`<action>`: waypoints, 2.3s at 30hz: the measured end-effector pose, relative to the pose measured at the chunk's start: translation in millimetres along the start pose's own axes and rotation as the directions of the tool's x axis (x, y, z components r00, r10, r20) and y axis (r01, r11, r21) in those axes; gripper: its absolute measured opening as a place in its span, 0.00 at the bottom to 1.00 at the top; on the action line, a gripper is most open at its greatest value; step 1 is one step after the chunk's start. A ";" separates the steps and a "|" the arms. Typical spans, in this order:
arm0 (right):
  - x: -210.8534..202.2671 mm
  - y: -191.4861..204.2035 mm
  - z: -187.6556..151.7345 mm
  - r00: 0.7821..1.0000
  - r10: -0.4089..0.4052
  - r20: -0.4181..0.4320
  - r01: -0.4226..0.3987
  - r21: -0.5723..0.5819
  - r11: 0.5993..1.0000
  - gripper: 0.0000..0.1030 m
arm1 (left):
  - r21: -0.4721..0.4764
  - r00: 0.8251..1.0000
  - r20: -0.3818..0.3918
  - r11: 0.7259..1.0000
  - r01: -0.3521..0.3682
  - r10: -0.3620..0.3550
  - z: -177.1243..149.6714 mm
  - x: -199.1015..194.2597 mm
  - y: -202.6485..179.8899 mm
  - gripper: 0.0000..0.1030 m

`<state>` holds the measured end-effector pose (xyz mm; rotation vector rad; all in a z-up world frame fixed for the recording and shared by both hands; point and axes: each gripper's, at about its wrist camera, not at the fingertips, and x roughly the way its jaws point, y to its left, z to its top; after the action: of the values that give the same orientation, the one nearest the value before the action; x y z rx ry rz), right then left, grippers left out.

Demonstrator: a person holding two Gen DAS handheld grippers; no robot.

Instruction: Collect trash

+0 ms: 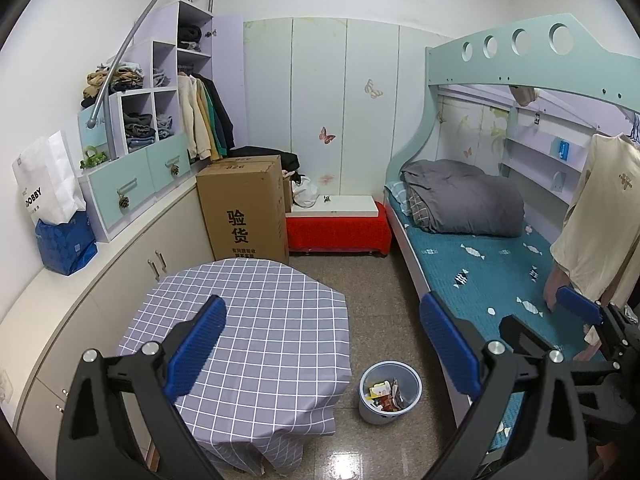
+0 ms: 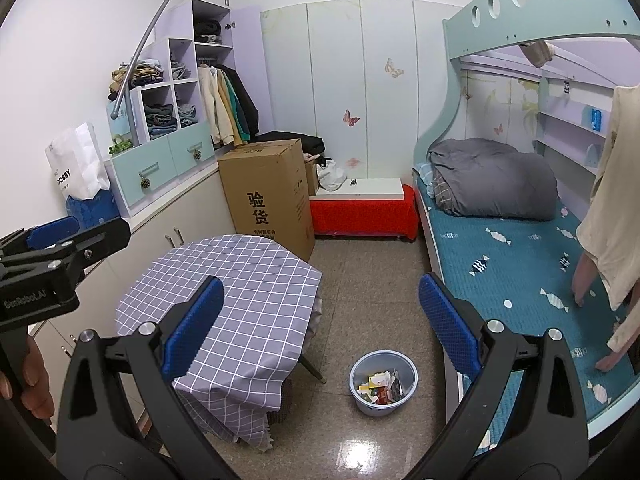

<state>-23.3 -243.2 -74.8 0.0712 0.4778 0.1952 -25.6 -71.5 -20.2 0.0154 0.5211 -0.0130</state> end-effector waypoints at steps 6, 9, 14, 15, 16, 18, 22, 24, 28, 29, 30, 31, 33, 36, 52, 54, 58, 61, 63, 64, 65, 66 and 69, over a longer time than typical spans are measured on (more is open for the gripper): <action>4.2 0.1 0.5 1.000 -0.001 -0.006 0.001 0.000 1.000 0.93 | 0.004 1.000 -0.007 1.000 0.005 -0.005 2.2 4.2 1.3 0.93; 8.0 0.1 1.6 1.000 -0.002 -0.012 0.002 0.001 1.000 0.93 | 0.007 1.000 -0.011 1.000 0.009 -0.009 4.2 9.0 3.1 0.93; 11.2 -1.4 1.8 1.000 -0.002 -0.014 0.002 0.004 1.000 0.93 | 0.014 1.000 -0.016 1.000 0.013 -0.013 6.7 17.1 3.4 0.93; 12.0 -2.5 1.8 1.000 -0.003 -0.015 0.003 0.005 1.000 0.93 | 0.015 1.000 -0.017 1.000 0.016 -0.015 7.1 18.5 2.8 0.93; 13.6 -4.2 2.0 1.000 -0.004 -0.017 0.004 0.004 1.000 0.93 | 0.016 1.000 -0.019 1.000 0.018 -0.018 7.4 20.0 2.5 0.93; 16.2 -5.7 2.8 1.000 -0.006 -0.019 0.006 0.005 1.000 0.93 | 0.019 1.000 -0.020 1.000 0.020 -0.020 8.6 22.9 0.9 0.93; 21.5 -9.7 5.0 1.000 -0.009 -0.022 0.010 0.009 1.000 0.93 | 0.021 0.999 -0.022 0.999 0.025 -0.024 10.7 27.9 -0.8 0.93; 23.7 -11.2 6.6 1.000 -0.011 -0.022 0.012 0.010 1.000 0.93 | 0.019 0.999 -0.024 0.999 0.027 -0.026 11.1 30.6 -0.9 0.93; 26.9 -13.8 8.1 1.000 -0.014 -0.024 0.015 0.012 1.000 0.93 | 0.019 0.999 -0.025 0.999 0.029 -0.029 12.2 32.6 -0.8 0.93; 28.1 -14.8 8.9 1.000 -0.015 -0.024 0.015 0.013 1.000 0.93 | 0.018 0.999 -0.025 0.999 0.031 -0.031 13.0 33.9 -0.9 0.93; 29.3 -15.5 9.5 1.000 -0.016 -0.025 0.016 0.013 1.000 0.93 | 0.017 0.999 -0.025 0.999 0.032 -0.032 13.2 34.8 -0.9 0.93; 29.9 -15.8 9.7 1.000 -0.016 -0.026 0.017 0.012 1.000 0.93 | 0.017 0.999 -0.025 0.999 0.033 -0.033 13.3 35.8 -1.0 0.93; 30.4 -16.2 10.0 1.000 -0.017 -0.026 0.017 0.012 1.000 0.93 | 0.019 0.999 -0.027 0.999 0.035 -0.034 14.7 39.0 -0.5 0.93; 31.8 -16.9 10.9 0.999 -0.017 -0.028 0.017 0.013 1.000 0.93 | 0.019 0.999 -0.029 0.999 0.037 -0.036 14.4 41.3 -0.4 0.93; 37.7 -20.0 10.9 0.999 -0.017 -0.037 0.018 0.018 1.000 0.93 | 0.018 0.999 -0.035 0.999 0.039 -0.038 13.8 45.1 -2.1 0.93; 37.2 -20.2 10.9 0.999 -0.017 -0.035 0.017 0.017 1.000 0.93 | 0.018 0.999 -0.036 0.999 0.040 -0.040 13.7 45.9 -2.2 0.93; 37.3 -19.8 10.8 0.999 -0.017 -0.037 0.017 0.017 1.000 0.93 | 0.017 0.998 -0.037 0.999 0.041 -0.040 13.8 46.8 -2.4 0.93; 40.2 -19.5 10.3 0.999 -0.017 -0.041 0.018 0.020 1.000 0.93 | 0.019 0.998 -0.042 0.999 0.041 -0.040 12.0 49.7 -2.1 0.93; 42.1 -20.2 10.3 0.999 -0.015 -0.045 0.016 0.021 1.000 0.93 | 0.020 0.998 -0.045 0.999 0.037 -0.036 11.6 52.5 -1.9 0.93; 43.2 -19.0 9.5 0.999 -0.014 -0.046 0.016 0.023 1.000 0.93 | 0.020 0.998 -0.047 0.999 0.038 -0.037 12.0 54.0 -1.5 0.93; 44.2 -19.7 9.4 0.999 -0.013 -0.048 0.014 0.022 1.000 0.93 | 0.019 0.998 -0.049 0.999 0.035 -0.034 11.5 55.3 -1.9 0.93; 46.1 -19.1 9.3 0.999 -0.013 -0.050 0.014 0.023 1.000 0.93 | 0.019 0.998 -0.051 0.999 0.034 -0.033 12.4 56.8 -1.2 0.93; 49.8 -19.7 10.2 0.999 -0.010 -0.053 0.012 0.027 1.000 0.93 | 0.021 0.998 -0.059 0.999 0.033 -0.031 12.6 60.5 -2.5 0.93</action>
<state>28.1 -252.5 -90.3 0.0905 0.5331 0.1802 33.1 -74.8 -39.4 0.0288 0.5802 -0.0497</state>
